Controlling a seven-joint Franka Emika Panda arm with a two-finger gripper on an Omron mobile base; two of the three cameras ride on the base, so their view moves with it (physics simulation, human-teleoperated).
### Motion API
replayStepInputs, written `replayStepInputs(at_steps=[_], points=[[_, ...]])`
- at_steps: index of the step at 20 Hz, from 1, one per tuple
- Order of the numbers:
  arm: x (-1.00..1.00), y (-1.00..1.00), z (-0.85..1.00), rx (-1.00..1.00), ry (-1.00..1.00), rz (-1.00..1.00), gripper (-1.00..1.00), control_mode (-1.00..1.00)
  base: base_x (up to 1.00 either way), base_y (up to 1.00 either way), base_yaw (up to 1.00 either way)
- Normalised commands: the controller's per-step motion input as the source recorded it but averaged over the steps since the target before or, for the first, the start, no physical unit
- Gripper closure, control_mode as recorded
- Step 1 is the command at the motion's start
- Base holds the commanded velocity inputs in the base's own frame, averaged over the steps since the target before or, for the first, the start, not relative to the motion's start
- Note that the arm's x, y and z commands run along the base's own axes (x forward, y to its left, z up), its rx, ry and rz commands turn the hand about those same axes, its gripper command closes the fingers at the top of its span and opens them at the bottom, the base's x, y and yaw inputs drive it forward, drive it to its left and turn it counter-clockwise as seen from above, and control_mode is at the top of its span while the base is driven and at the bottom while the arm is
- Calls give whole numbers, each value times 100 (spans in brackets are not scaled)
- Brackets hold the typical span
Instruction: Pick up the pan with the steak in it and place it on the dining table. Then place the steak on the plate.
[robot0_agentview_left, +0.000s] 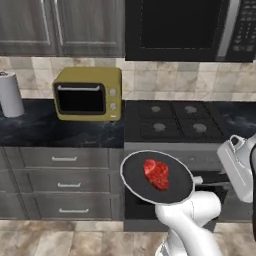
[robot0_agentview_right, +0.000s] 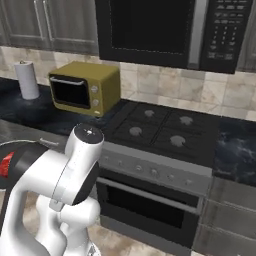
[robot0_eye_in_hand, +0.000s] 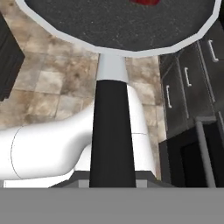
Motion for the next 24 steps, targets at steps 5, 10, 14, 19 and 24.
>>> replayStepInputs(at_steps=[5,10,14,19,24], points=[[0,0,0,0,0,0,100,100,-2,0,50],[0,0,0,0,0,0,100,100,-7,0,49],[0,0,0,0,0,0,100,100,-5,0,49],[0,0,0,0,0,0,100,100,-4,0,49],[0,0,0,0,0,0,100,100,-3,0,50]])
